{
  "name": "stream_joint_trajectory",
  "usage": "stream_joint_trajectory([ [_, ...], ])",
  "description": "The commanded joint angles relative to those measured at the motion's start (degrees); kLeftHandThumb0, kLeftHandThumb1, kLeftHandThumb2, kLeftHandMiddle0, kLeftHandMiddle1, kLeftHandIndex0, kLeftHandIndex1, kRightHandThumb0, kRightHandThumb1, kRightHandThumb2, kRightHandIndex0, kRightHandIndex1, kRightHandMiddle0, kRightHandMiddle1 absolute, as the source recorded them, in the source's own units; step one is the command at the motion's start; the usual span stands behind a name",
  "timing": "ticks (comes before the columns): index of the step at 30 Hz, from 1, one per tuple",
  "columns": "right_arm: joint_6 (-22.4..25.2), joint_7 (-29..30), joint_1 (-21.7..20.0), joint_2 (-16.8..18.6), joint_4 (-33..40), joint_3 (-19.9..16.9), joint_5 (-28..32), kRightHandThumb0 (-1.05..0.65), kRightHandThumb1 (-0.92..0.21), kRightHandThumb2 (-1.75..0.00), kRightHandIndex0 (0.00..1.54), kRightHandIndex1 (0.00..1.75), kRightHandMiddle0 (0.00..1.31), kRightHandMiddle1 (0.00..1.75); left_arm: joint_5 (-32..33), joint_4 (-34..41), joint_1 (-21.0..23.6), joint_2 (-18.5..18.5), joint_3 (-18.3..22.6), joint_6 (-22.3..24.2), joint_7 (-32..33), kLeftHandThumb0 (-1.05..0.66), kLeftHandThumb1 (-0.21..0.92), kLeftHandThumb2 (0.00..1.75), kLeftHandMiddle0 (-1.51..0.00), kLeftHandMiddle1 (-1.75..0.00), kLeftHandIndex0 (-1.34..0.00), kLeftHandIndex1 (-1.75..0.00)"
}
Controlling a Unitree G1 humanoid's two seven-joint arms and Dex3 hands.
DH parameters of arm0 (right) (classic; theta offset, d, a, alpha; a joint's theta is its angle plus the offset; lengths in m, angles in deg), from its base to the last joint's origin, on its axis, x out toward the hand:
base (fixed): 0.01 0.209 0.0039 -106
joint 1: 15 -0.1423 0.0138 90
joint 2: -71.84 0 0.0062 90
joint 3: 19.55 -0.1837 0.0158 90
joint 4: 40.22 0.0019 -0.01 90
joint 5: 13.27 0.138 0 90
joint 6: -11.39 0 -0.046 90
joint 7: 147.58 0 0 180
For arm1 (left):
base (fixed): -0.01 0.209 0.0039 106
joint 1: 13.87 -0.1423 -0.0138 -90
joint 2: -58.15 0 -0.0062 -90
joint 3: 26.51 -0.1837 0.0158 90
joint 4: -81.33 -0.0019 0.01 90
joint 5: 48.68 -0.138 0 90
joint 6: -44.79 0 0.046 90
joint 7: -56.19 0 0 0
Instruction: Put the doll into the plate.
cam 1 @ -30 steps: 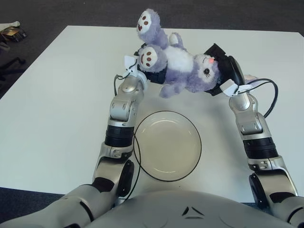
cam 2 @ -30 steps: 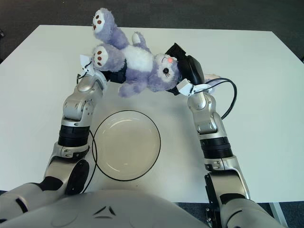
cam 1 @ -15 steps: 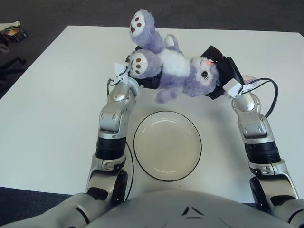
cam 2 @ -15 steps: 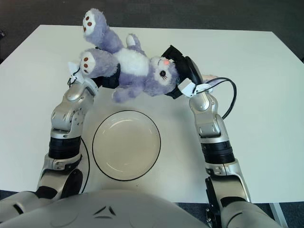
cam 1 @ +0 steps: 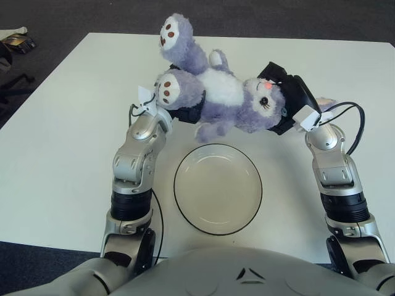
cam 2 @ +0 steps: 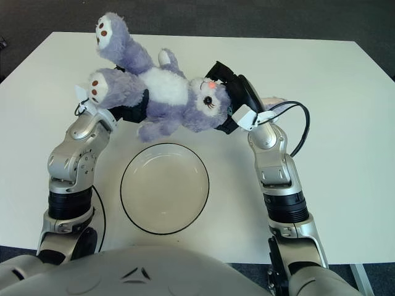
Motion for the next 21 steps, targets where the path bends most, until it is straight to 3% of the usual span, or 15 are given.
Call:
stream_joint_trajectory([
  [1, 0.7, -0.4, 0.7, -0.6, 1.4, -0.4, 0.1, 0.00, 0.12, -1.74, 0.99, 1.57, 0.72, 1.75, 1.0, -0.3, -0.3, -2.3, 1.8, -1.3, -1.9, -0.01, 0.30, 1.34, -0.59, -1.75, -0.43, -1.73],
  [9, 0.4, -1.1, 1.3, -0.5, 3.2, -0.3, 0.7, 0.00, 0.09, -1.75, 0.93, 1.66, 0.71, 1.75, 1.2, -4.5, 0.3, -3.9, 3.4, -8.4, -3.9, -0.01, 0.37, 1.26, -0.54, -1.74, -0.38, -1.74],
  [21, 1.0, -3.6, 2.7, -0.8, 5.8, -0.7, 3.6, 0.00, 0.10, -1.75, 0.93, 1.64, 0.72, 1.75, -0.8, -6.4, 0.1, -5.1, 5.0, -13.7, -2.2, -0.01, 0.39, 1.25, -0.54, -1.75, -0.34, -1.74],
])
